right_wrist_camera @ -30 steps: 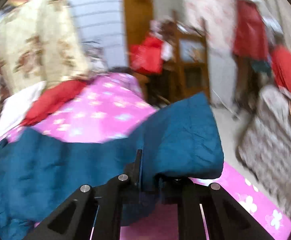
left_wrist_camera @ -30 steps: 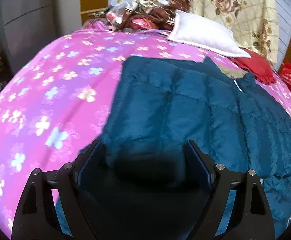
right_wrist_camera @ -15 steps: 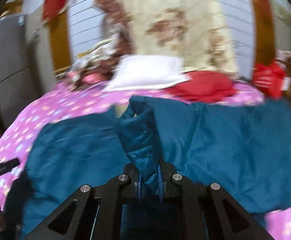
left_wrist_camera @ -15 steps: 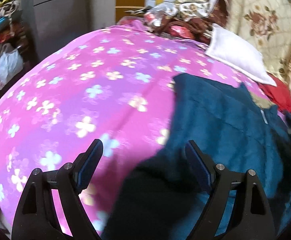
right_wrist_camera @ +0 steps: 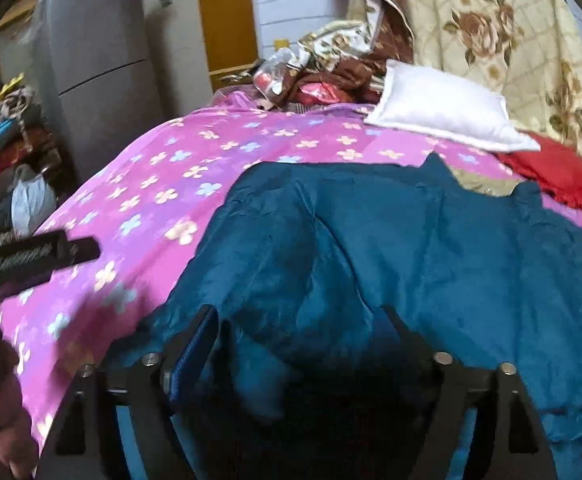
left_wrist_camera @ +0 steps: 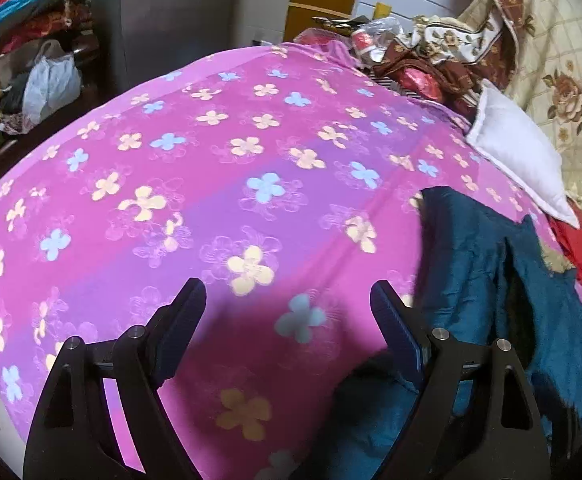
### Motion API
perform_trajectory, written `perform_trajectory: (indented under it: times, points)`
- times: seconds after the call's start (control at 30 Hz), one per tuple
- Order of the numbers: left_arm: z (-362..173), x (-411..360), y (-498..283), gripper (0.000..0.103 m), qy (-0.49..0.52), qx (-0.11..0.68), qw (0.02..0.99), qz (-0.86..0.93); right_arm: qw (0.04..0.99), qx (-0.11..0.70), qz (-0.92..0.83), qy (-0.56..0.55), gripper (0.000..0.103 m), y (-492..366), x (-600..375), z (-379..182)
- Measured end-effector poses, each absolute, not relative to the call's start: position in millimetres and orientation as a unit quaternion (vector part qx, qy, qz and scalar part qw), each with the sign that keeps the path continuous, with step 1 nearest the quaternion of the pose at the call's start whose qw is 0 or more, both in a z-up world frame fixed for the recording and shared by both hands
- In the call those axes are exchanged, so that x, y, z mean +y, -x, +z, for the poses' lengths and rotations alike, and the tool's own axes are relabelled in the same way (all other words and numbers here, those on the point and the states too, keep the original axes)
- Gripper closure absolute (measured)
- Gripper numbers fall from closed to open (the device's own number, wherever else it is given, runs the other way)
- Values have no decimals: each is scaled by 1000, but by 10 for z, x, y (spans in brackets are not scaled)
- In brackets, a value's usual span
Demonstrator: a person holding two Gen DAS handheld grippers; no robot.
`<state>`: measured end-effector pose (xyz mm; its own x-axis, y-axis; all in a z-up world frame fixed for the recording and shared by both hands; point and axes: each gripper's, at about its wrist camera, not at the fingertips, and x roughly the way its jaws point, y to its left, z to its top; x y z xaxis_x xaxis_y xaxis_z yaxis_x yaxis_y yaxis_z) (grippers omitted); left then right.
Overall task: Fold large clothes
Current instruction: 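Lay the sleeve across the jacket body and open the right tool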
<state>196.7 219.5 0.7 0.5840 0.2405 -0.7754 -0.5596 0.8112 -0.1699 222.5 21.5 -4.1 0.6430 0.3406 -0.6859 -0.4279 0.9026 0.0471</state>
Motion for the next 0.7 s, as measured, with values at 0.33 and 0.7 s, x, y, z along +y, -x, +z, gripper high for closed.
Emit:
perform_trajectory:
  times: [0.33,0.7]
  points:
    - [193,1216,-2126,19,151,351,924,11,903,400,129,90,21,-1389,-1131,-35]
    - [-157,802,-2489,90,123,389,912,-39,893,430,132,23,1,-1245,-1566,-424]
